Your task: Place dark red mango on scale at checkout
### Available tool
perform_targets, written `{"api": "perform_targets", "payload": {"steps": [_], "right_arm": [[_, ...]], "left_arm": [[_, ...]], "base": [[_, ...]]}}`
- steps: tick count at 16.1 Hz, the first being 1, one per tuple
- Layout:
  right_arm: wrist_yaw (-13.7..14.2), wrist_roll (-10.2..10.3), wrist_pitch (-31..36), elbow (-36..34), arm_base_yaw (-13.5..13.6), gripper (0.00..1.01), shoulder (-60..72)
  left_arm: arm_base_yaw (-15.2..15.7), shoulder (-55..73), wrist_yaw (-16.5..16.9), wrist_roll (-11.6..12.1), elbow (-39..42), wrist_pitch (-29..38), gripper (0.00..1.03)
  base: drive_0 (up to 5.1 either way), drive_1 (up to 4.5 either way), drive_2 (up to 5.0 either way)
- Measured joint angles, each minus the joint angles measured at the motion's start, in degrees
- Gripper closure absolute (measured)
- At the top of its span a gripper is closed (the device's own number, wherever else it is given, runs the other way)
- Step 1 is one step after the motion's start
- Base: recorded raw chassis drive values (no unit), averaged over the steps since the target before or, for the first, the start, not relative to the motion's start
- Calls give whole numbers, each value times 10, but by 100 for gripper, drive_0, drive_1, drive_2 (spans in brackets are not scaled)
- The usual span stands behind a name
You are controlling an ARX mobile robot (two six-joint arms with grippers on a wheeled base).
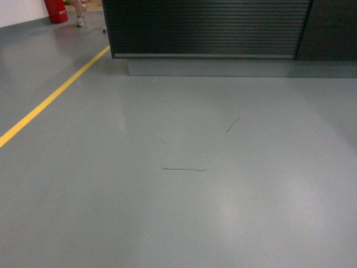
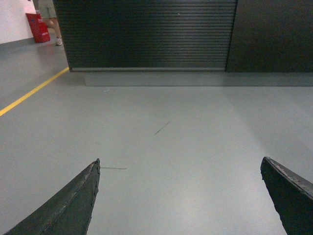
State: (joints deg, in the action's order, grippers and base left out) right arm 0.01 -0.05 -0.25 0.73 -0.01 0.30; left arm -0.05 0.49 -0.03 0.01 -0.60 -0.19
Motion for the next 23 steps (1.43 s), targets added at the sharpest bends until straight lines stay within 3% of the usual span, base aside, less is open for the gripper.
{"api": "perform_targets", "payload": {"steps": [23], "right_arm": [[0, 0, 0, 0, 0, 3, 0]], "left_arm": [[0, 0, 0, 0, 0, 0, 5]], "base": [[4, 240, -232]]}}
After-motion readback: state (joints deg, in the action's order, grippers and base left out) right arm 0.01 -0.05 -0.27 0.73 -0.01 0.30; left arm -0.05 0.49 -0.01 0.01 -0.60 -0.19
